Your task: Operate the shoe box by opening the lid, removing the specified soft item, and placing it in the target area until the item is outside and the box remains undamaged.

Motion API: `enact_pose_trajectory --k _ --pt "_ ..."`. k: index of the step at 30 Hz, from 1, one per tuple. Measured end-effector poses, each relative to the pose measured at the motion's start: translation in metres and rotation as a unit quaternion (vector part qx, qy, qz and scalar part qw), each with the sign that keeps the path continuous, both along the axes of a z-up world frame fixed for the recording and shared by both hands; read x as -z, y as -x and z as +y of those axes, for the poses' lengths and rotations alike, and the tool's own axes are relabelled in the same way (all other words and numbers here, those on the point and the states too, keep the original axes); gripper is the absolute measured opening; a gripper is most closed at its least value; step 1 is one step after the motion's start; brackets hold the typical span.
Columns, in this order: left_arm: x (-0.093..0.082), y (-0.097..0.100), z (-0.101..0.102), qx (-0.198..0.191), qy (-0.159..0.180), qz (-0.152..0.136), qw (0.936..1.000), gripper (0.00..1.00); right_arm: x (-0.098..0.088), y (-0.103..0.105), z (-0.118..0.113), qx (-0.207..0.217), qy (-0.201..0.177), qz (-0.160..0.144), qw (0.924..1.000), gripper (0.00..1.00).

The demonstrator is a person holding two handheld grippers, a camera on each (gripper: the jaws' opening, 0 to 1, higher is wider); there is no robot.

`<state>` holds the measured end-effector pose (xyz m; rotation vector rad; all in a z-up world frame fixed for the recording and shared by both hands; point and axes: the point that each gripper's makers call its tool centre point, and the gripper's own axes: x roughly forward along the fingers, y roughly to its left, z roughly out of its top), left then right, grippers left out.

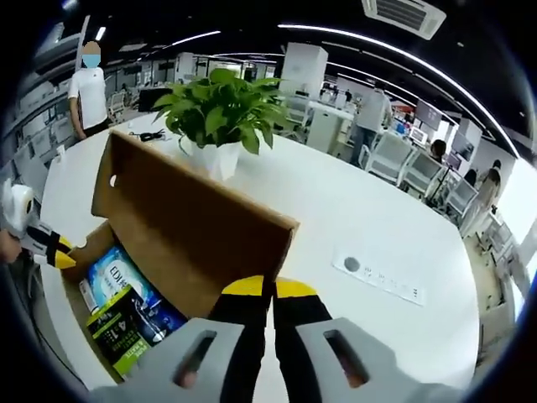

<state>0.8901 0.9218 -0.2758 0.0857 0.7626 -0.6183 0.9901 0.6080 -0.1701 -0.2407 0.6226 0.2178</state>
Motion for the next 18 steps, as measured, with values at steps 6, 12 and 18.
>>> enact_pose_trajectory --k 6,12,18 --pt "0.0 -0.001 0.0 -0.002 0.002 0.002 1.0 0.11 0.008 -0.015 -0.003 -0.007 0.001 0.006 1.0 0.0" --pt "-0.001 0.0 -0.001 -0.004 0.003 0.003 1.0 0.11 0.02 -0.033 -0.008 -0.011 -0.011 0.02 0.9997 0.0" --pt "-0.002 0.001 -0.002 -0.008 0.006 0.004 0.9999 0.11 0.033 -0.036 -0.009 -0.015 -0.023 0.036 0.999 0.0"
